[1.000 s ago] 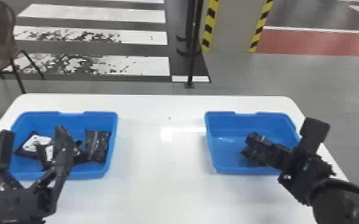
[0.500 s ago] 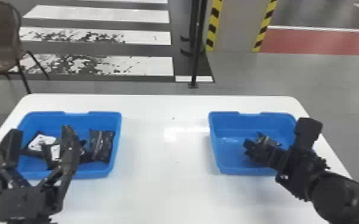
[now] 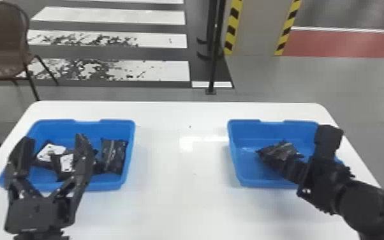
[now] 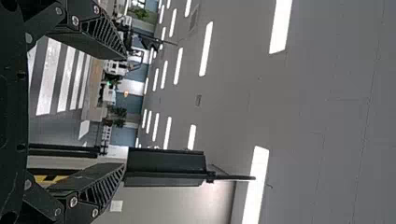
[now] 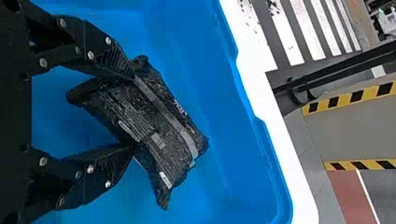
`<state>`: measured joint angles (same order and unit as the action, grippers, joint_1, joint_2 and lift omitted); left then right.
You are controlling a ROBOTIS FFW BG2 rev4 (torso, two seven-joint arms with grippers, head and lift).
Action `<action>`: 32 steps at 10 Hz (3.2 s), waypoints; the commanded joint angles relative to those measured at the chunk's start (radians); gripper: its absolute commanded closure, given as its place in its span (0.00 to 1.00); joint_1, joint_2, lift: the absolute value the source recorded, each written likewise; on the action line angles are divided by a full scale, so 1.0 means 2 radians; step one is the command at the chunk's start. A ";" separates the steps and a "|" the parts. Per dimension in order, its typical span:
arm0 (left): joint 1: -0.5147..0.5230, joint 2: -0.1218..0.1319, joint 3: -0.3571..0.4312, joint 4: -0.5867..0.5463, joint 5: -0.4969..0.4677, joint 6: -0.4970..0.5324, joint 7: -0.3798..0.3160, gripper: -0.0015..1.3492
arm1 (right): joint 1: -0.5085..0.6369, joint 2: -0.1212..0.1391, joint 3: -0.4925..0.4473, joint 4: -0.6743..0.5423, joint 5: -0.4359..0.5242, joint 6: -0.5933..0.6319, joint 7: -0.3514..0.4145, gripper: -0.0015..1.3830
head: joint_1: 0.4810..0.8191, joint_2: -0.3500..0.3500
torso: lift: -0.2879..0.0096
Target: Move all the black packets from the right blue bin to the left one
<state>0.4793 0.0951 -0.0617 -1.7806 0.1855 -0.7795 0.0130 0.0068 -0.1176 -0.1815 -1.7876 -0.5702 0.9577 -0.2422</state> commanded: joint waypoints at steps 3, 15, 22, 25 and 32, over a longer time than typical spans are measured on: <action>0.000 0.001 0.001 0.000 0.000 0.006 0.000 0.18 | -0.001 0.001 0.000 0.001 -0.009 0.005 -0.012 0.80 | 0.63 0.43 | 0.50; 0.002 -0.002 0.001 0.000 0.007 0.003 -0.001 0.18 | 0.044 -0.012 0.051 -0.081 -0.061 -0.127 0.097 0.82 | 0.63 0.52 | 0.50; 0.001 -0.005 0.023 -0.037 0.059 0.069 -0.029 0.17 | 0.013 -0.038 0.126 -0.003 -0.029 -0.318 0.341 0.82 | 0.63 0.70 | 0.50; 0.011 -0.005 0.050 -0.093 0.083 0.149 -0.053 0.17 | -0.014 -0.060 0.190 0.029 -0.031 -0.313 0.407 0.82 | 0.63 0.82 | 0.50; -0.020 0.003 0.101 -0.202 0.157 0.495 -0.211 0.17 | -0.049 -0.084 0.346 0.028 -0.070 -0.300 0.417 0.82 | 0.63 0.98 | 0.50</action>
<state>0.4418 0.0996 0.1374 -2.1850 0.4929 0.1872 -0.4076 -0.0890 -0.2826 0.4965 -1.7310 -0.7036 0.3588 0.5922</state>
